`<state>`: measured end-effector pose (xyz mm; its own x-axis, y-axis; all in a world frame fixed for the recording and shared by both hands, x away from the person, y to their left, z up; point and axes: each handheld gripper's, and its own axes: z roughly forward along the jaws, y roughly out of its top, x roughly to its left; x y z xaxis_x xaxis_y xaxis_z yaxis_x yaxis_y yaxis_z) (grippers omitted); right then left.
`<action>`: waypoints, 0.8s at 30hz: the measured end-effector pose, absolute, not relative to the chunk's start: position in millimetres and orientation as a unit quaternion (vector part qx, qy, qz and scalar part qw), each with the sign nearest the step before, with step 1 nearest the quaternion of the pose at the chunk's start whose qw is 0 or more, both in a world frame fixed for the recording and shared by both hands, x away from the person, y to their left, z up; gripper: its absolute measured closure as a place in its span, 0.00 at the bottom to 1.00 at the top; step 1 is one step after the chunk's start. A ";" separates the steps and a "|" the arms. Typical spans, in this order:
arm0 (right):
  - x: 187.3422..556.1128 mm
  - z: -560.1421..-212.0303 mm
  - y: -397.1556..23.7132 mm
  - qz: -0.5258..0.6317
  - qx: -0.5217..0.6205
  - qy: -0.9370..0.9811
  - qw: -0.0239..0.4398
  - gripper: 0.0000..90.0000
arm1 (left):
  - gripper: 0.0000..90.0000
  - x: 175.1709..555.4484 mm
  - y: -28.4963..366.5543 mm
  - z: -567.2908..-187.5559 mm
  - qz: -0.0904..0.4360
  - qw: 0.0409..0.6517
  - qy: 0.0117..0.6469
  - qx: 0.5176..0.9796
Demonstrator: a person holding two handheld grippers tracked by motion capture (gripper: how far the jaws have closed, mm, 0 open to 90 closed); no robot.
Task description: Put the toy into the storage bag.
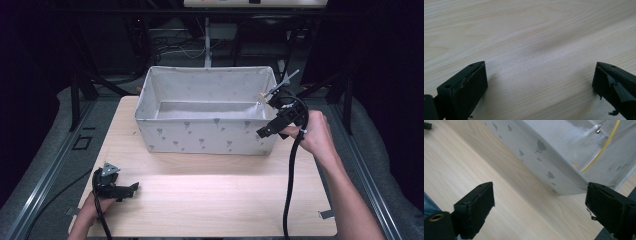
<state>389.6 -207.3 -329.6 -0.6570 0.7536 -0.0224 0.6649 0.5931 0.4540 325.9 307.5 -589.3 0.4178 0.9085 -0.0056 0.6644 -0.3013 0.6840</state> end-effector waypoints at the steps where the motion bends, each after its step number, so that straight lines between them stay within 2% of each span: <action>1: 386.0 -333.6 -205.8 0.209 0.398 0.887 0.105 0.06 | 0.00 325.9 307.3 -589.6 0.198 0.312 0.503 0.781; 11: 370.4 -355.6 -199.8 0.208 0.380 0.895 0.101 0.01 | 0.00 325.9 307.3 -589.7 0.198 0.312 0.503 0.781; 24: 356.1 -405.3 -190.3 0.192 0.367 0.907 0.081 0.00 | 0.00 325.9 307.2 -589.7 0.198 0.312 0.503 0.781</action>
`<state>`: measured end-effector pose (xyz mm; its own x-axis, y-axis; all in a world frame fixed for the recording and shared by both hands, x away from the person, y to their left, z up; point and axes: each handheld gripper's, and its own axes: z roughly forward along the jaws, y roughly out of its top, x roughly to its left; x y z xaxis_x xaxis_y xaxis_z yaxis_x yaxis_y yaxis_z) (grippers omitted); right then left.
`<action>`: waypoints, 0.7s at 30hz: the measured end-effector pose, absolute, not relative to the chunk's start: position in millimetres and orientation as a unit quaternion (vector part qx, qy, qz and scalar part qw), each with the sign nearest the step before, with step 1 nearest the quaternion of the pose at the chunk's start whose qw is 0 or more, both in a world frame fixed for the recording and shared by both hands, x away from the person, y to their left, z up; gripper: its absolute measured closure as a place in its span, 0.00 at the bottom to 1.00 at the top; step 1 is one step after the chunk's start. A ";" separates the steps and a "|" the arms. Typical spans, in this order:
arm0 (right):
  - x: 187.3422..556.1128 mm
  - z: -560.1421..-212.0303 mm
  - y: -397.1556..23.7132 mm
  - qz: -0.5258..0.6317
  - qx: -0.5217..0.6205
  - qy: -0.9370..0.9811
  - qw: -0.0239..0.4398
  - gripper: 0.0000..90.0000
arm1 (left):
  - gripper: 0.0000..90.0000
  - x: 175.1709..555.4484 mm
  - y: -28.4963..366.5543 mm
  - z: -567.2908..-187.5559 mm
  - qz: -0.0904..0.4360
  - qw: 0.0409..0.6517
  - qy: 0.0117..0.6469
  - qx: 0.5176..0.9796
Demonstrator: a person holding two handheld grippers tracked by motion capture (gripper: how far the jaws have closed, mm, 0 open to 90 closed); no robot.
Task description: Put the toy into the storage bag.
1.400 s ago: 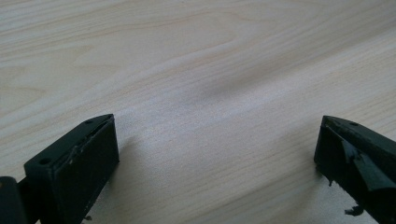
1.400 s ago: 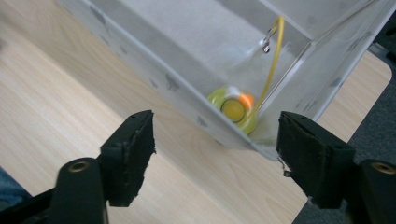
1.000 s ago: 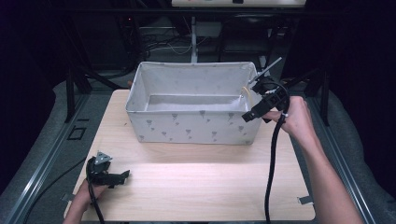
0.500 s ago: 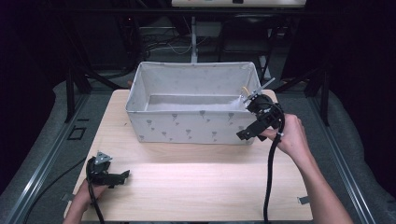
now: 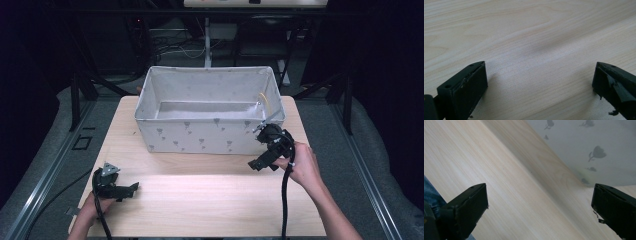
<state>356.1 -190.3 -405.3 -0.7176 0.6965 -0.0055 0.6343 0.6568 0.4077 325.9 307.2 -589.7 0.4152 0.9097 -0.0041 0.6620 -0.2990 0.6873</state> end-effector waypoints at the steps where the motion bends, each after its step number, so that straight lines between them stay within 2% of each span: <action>1: 354.5 -412.8 -189.5 0.191 0.368 0.907 0.076 0.00 | 0.00 325.9 307.2 -589.7 0.198 0.312 0.503 0.781; 21: 342.2 -490.3 -188.6 0.154 0.361 0.919 0.037 0.04 | 0.00 326.0 307.1 -589.8 0.198 0.313 0.504 0.780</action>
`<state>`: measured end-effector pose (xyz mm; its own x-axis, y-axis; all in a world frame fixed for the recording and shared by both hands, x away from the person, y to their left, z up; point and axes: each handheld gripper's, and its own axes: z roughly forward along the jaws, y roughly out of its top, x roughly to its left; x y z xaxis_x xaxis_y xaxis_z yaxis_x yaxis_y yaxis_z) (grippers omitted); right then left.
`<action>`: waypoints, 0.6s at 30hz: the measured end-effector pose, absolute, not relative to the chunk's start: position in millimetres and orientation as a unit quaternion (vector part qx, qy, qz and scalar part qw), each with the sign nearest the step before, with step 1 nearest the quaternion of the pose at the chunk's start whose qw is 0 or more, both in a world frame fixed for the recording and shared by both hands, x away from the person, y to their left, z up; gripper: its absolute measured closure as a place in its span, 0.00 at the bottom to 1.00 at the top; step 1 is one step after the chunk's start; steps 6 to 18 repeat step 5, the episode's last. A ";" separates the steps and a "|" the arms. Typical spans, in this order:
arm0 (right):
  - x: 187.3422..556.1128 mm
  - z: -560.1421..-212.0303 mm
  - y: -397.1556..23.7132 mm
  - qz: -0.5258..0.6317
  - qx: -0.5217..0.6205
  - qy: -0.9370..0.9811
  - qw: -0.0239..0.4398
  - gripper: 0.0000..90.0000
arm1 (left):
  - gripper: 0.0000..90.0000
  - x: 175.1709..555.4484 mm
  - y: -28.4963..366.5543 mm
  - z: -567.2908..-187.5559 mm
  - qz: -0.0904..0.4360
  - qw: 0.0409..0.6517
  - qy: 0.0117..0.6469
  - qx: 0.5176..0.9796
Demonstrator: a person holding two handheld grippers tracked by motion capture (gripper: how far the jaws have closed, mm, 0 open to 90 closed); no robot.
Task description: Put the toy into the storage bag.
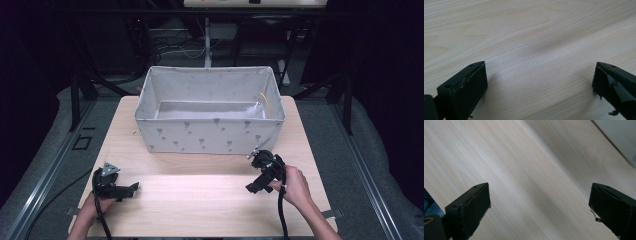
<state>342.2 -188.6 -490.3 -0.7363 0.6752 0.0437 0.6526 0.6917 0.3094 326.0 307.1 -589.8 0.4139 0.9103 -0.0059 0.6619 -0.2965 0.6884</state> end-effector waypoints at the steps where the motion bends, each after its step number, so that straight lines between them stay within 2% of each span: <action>1: 342.2 -490.3 -188.6 0.154 0.361 0.919 0.037 0.04 | 0.00 326.0 307.1 -589.8 0.198 0.313 0.504 0.780; 18: 340.9 -493.8 -192.5 0.147 0.364 0.919 0.039 0.03 | 0.00 326.1 307.1 -589.8 0.198 0.313 0.503 0.781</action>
